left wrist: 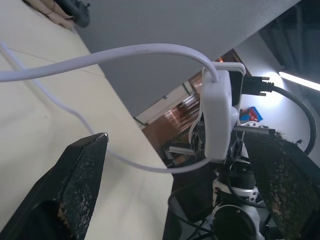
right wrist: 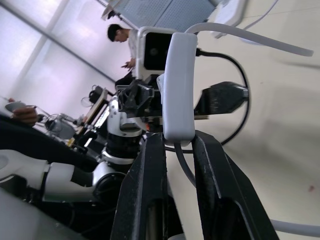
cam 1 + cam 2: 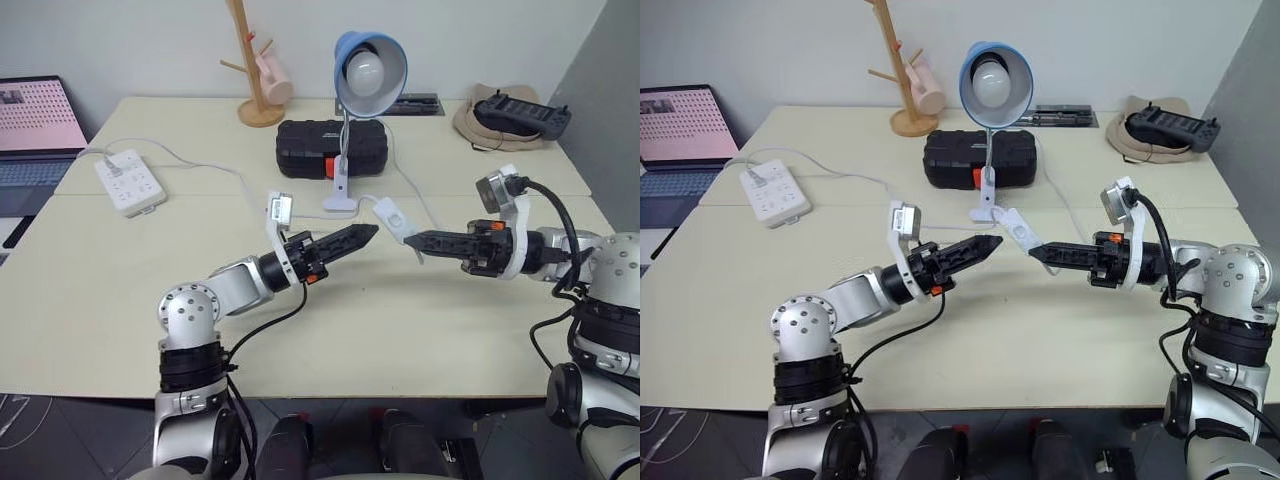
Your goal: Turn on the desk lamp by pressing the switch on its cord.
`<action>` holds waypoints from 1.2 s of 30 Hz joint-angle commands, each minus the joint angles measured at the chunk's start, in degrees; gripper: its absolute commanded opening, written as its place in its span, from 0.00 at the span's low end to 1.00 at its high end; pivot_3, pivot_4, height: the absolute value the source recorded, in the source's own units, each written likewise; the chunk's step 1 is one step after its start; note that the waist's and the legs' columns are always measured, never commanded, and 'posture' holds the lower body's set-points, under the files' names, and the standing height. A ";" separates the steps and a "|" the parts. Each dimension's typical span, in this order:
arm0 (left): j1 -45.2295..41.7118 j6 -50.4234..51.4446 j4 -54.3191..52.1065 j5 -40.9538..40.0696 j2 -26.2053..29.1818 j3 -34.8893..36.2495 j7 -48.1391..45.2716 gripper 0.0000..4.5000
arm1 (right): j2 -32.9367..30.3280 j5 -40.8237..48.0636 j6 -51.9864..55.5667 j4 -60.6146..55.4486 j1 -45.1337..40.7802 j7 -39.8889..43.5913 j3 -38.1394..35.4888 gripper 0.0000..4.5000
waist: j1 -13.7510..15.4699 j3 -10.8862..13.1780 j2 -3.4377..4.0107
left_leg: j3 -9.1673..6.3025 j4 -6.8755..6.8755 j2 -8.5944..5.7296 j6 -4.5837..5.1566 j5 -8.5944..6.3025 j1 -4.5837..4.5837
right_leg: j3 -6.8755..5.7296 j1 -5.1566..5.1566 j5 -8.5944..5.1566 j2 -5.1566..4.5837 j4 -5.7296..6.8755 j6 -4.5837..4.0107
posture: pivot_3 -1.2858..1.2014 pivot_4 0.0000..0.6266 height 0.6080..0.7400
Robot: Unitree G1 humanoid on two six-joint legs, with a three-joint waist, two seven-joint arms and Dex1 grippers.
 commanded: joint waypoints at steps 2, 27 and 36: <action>-1.31 -1.49 -1.47 -5.11 -4.33 -0.24 3.30 1.00 | -0.97 8.22 0.46 -1.96 0.44 -6.01 -1.66 0.08 | 0.04 0.00 0.00 | 0.05 -0.01 0.00 0.00 0.00 -0.02 | 0.00 -0.02 0.00 0.01 -0.02 0.00 | 0.52 0.24 1.00; 1.01 -5.75 -3.04 -16.22 -5.37 -3.54 10.86 0.56 | -5.47 26.59 0.27 2.80 -0.24 -20.18 -0.87 0.08 | 0.03 0.02 -0.03 | 0.21 -0.01 -0.03 0.00 0.00 -0.05 | 0.02 -0.02 0.00 0.14 -0.07 0.00 | 0.52 0.24 1.00; 0.75 -6.76 -2.52 -16.91 -4.19 -4.90 10.09 0.13 | -6.02 30.26 -0.79 2.21 0.48 -22.61 0.32 0.08 | 0.03 0.03 -0.04 | 0.25 -0.02 -0.03 0.00 0.00 -0.06 | 0.03 -0.02 -0.01 0.19 -0.09 0.01 | 0.52 0.24 1.00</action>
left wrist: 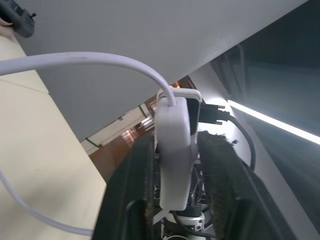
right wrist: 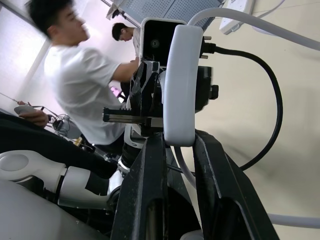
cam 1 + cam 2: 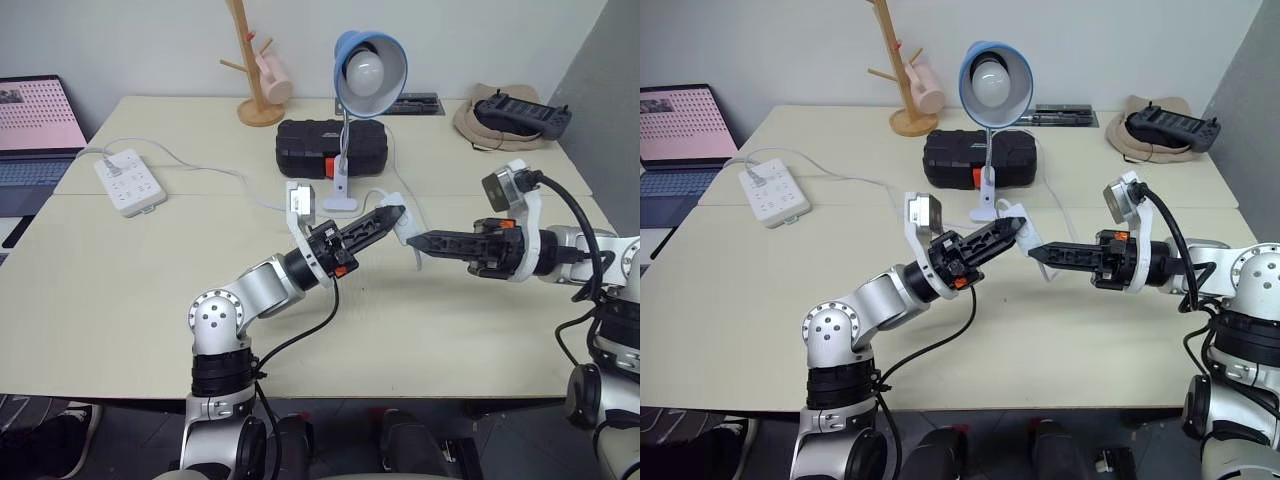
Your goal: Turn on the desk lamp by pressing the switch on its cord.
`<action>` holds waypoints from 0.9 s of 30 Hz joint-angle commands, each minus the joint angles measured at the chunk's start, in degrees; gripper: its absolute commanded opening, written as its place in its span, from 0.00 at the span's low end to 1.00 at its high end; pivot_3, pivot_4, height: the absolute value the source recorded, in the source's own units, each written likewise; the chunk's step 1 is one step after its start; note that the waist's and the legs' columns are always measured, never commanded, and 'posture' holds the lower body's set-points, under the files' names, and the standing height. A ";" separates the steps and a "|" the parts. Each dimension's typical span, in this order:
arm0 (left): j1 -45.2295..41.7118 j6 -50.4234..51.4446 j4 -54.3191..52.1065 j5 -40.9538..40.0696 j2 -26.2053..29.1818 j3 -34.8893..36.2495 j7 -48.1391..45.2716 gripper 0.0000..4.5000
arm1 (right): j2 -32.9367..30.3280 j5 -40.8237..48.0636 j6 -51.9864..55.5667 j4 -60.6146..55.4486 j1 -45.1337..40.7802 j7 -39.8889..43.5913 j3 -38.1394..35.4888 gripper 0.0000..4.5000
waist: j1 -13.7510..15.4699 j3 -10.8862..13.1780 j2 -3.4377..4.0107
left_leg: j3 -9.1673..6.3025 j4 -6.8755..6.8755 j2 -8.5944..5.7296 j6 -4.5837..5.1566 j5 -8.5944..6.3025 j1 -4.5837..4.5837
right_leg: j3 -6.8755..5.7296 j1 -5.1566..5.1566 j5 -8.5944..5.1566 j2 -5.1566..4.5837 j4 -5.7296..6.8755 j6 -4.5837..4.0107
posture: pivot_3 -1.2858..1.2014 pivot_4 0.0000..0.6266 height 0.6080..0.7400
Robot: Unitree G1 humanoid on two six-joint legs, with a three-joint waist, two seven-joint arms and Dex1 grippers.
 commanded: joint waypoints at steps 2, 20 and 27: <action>-0.29 -0.83 -0.52 -1.21 0.80 -0.94 -0.21 0.11 | -1.08 4.25 -1.03 -1.60 0.11 -0.76 0.35 0.08 | 0.01 0.00 0.00 | 0.00 0.00 0.00 0.00 0.00 0.00 | 0.00 0.00 0.00 0.00 0.00 0.00 | 0.52 0.24 1.00; 1.38 -1.35 -1.04 -2.70 7.51 0.90 -1.61 0.63 | -2.86 1.65 -6.58 0.36 -0.65 0.34 5.23 0.08 | -0.07 0.02 -0.03 | 0.00 -0.02 0.02 0.00 0.00 -0.02 | 0.01 -0.02 0.00 0.05 -0.05 0.01 | 0.52 0.24 1.00; 5.36 -0.81 -4.09 7.08 25.96 2.03 -11.65 0.94 | -8.27 -25.07 -25.82 1.51 -3.67 12.00 23.21 0.08 | -0.26 0.05 -0.03 | -0.02 -0.08 0.04 0.00 0.00 0.00 | 0.02 -0.07 -0.01 0.10 -0.06 0.00 | 0.52 0.24 1.00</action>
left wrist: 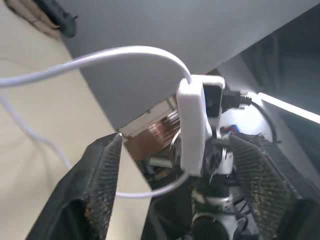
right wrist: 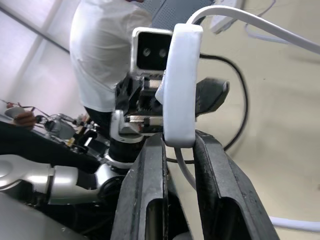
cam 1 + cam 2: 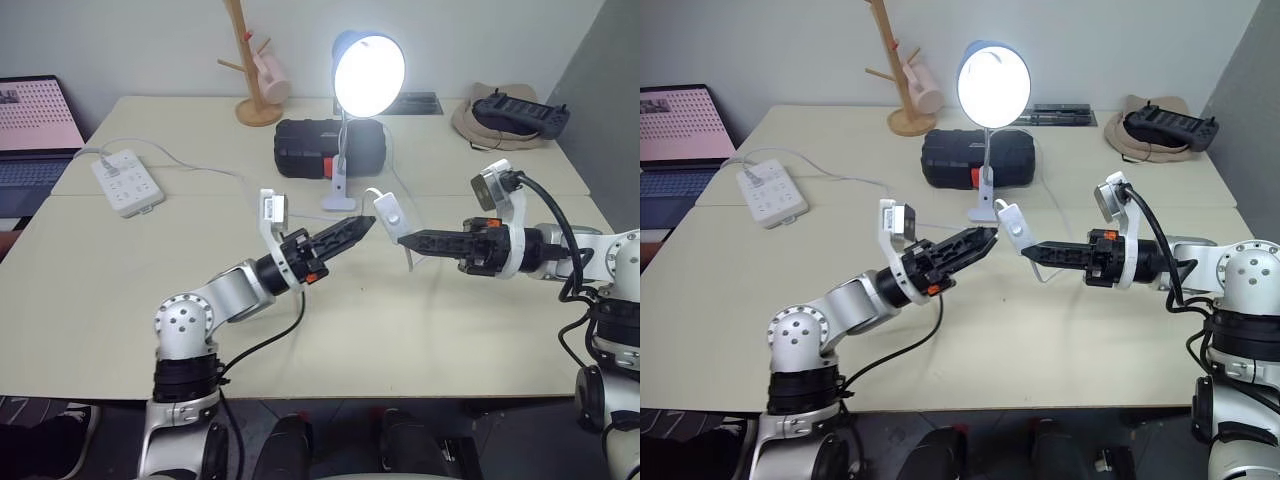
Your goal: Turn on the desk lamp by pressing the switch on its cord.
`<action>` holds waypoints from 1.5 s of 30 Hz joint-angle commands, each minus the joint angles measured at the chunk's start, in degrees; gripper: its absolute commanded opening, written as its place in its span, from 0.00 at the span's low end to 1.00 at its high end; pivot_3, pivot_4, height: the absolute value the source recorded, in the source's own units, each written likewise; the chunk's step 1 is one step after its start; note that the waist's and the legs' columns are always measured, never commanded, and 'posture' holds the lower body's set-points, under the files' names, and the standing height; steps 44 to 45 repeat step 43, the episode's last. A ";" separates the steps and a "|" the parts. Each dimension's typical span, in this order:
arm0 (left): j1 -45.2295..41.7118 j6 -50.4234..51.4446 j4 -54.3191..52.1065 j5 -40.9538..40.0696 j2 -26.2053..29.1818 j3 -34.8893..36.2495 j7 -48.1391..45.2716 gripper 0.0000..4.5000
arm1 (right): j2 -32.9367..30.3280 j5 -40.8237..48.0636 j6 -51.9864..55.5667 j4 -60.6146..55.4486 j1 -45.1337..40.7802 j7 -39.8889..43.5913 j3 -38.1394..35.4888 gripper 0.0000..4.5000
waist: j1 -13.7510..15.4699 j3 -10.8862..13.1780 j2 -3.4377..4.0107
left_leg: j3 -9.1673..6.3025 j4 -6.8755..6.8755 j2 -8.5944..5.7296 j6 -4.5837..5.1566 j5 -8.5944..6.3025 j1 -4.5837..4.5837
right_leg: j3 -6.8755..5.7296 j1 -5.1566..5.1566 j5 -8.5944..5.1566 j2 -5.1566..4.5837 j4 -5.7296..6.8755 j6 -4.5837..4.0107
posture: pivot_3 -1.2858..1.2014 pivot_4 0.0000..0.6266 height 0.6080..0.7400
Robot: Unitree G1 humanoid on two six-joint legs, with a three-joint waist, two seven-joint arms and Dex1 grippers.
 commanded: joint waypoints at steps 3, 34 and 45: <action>1.84 -6.25 -7.28 19.08 20.11 -2.28 -17.36 1.00 | -4.59 -31.64 -26.56 5.58 -5.23 13.50 22.63 0.08 | -0.04 0.07 -0.07 | 0.04 -0.05 0.03 0.00 0.00 0.02 | -0.01 -0.03 -0.01 0.04 -0.06 0.01 | 0.52 0.24 1.00; -6.30 -24.96 -1.22 51.20 35.92 -9.73 -44.43 1.00 | -11.61 -53.42 -37.22 -6.22 0.06 37.05 19.56 0.99 | 0.27 0.50 -0.02 | -0.33 -0.06 0.14 -0.01 -0.01 -0.08 | -0.14 -0.07 -0.02 -0.30 -0.01 -0.03 | 0.52 0.24 1.00; -13.68 -28.97 8.52 57.28 36.52 -13.51 -52.49 1.00 | -14.14 -43.88 -22.72 -23.24 11.92 26.62 3.30 0.99 | -0.03 0.51 -0.03 | -0.18 -0.07 0.10 -0.01 -0.01 -0.02 | -0.08 -0.06 -0.03 -0.13 0.00 -0.03 | 0.52 0.24 1.00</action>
